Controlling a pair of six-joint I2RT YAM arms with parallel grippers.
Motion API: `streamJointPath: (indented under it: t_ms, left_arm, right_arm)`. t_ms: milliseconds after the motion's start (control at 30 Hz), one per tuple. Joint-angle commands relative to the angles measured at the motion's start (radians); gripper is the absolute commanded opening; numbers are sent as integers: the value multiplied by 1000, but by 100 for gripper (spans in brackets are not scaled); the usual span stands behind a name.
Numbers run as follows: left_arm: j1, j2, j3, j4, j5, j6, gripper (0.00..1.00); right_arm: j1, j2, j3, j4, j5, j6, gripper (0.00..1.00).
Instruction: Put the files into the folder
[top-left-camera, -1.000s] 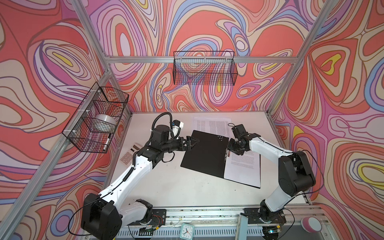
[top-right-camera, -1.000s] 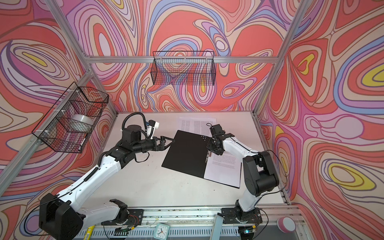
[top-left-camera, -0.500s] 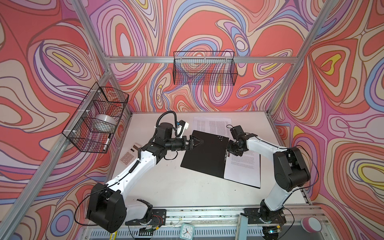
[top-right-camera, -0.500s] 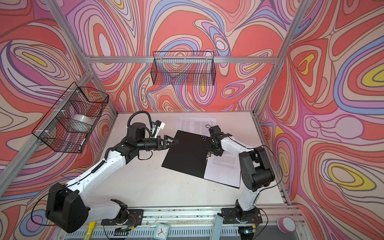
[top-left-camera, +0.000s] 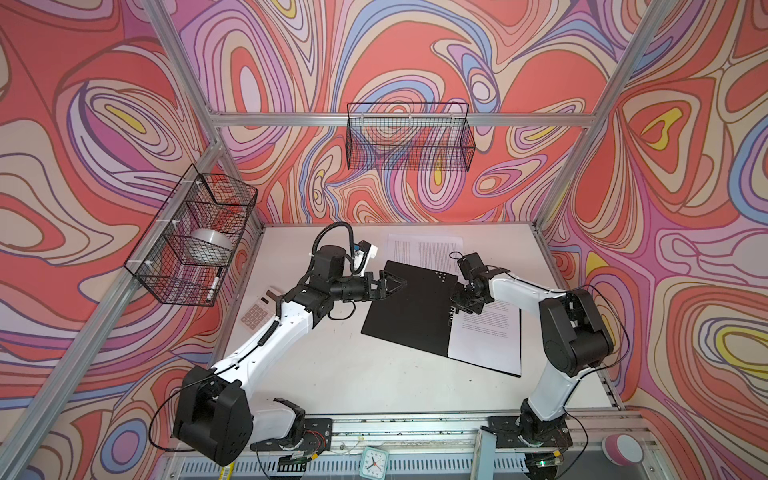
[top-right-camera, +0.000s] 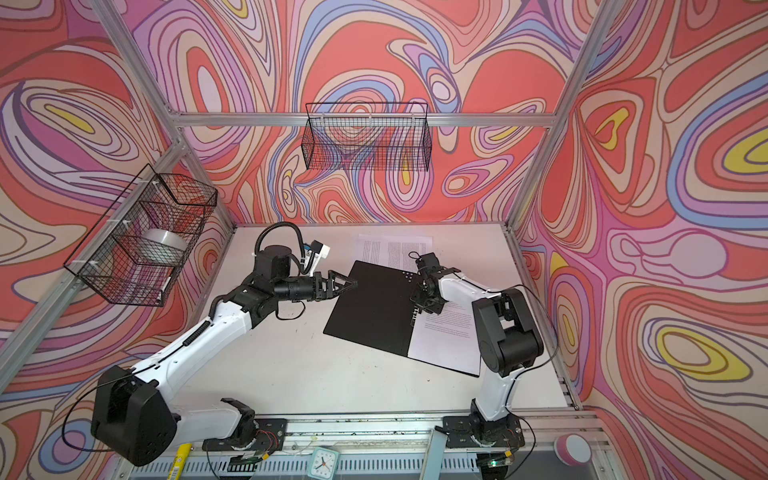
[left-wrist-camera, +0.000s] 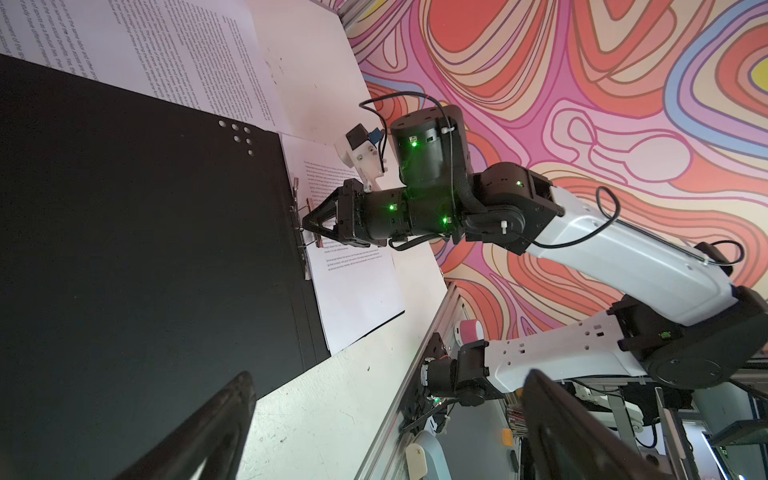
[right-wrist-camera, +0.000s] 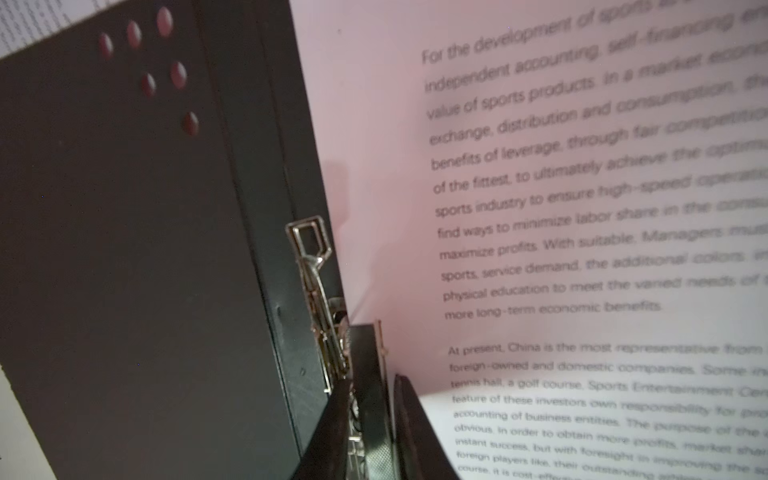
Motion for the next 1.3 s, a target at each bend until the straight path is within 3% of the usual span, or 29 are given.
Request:
streamJointPath:
  t_ms: [0, 433, 1267]
  left_arm:
    - [4, -14, 11, 9, 4, 10, 100]
    - [6, -16, 8, 3, -10, 13, 100]
    - [14, -7, 16, -32, -38, 53, 100]
  right_arm:
    - [7, 11, 13, -3, 2, -12, 17]
    - [27, 8, 18, 2, -23, -40, 2]
    - [110, -81, -47, 149, -260, -71, 0]
